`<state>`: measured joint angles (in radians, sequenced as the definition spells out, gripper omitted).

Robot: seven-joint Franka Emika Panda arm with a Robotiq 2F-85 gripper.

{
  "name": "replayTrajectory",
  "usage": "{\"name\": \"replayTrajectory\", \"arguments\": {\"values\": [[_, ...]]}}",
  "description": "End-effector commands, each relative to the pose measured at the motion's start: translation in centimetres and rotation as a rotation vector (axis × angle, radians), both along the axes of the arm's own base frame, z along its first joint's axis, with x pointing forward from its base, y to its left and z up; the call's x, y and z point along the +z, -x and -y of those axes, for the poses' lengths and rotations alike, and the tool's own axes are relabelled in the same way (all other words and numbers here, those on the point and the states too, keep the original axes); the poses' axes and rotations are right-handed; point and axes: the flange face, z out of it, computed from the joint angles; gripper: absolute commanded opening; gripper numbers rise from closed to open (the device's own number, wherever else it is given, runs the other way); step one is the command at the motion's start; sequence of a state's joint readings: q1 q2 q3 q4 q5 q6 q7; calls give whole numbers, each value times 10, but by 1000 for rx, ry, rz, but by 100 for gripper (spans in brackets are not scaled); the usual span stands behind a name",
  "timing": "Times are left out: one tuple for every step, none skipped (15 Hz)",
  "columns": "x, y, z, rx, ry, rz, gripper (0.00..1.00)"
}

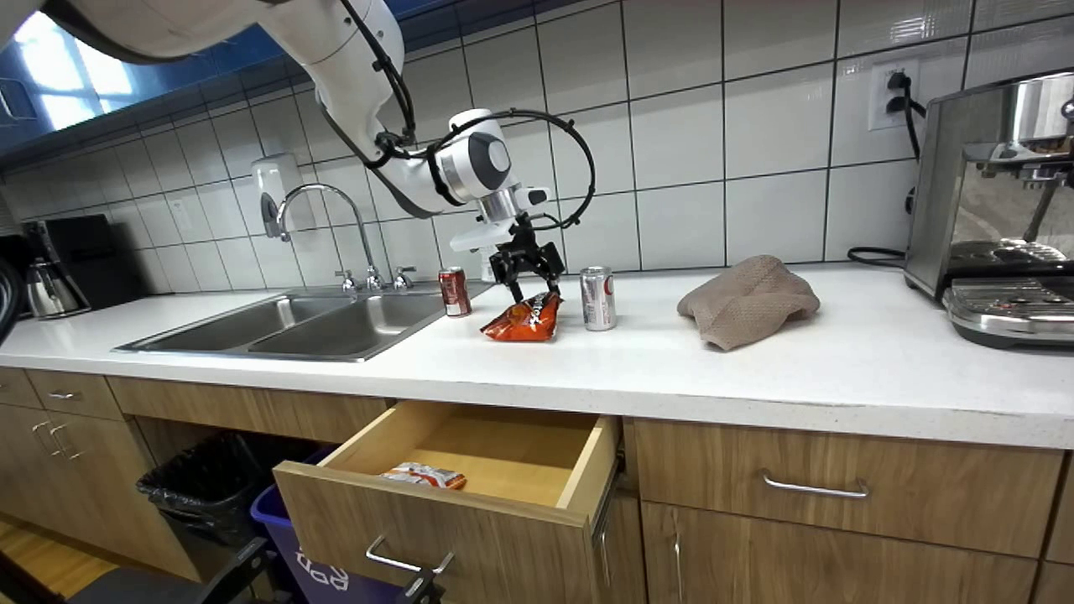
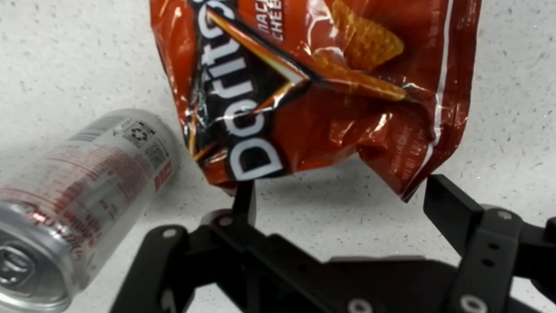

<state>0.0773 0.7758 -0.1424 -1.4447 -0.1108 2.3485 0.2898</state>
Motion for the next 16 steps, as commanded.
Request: {"name": "replayTrajectory", "arguments": {"values": [[4, 1, 1, -11, -12, -3, 100], [4, 2, 0, -11, -12, -4, 100], [4, 3, 0, -11, -11, -4, 100], [3, 5, 0, -12, -10, -6, 100], [2, 7, 0, -13, -10, -10, 100], [1, 9, 0, -13, -11, -16, 100], [-1, 12, -1, -13, -11, -21, 100], [-3, 15, -1, -13, -12, -26, 100], [-5, 18, -2, -14, -11, -31, 100], [-7, 21, -2, -14, -10, -35, 100], [-9, 25, -3, -15, -11, -39, 100], [-10, 28, -4, -14, -11, -43, 100], [-11, 32, -4, -14, -11, -46, 100], [-12, 35, -5, -14, -11, -50, 100], [-12, 38, -5, -13, -12, -51, 100], [-12, 42, -6, -13, -13, -54, 100]]}}
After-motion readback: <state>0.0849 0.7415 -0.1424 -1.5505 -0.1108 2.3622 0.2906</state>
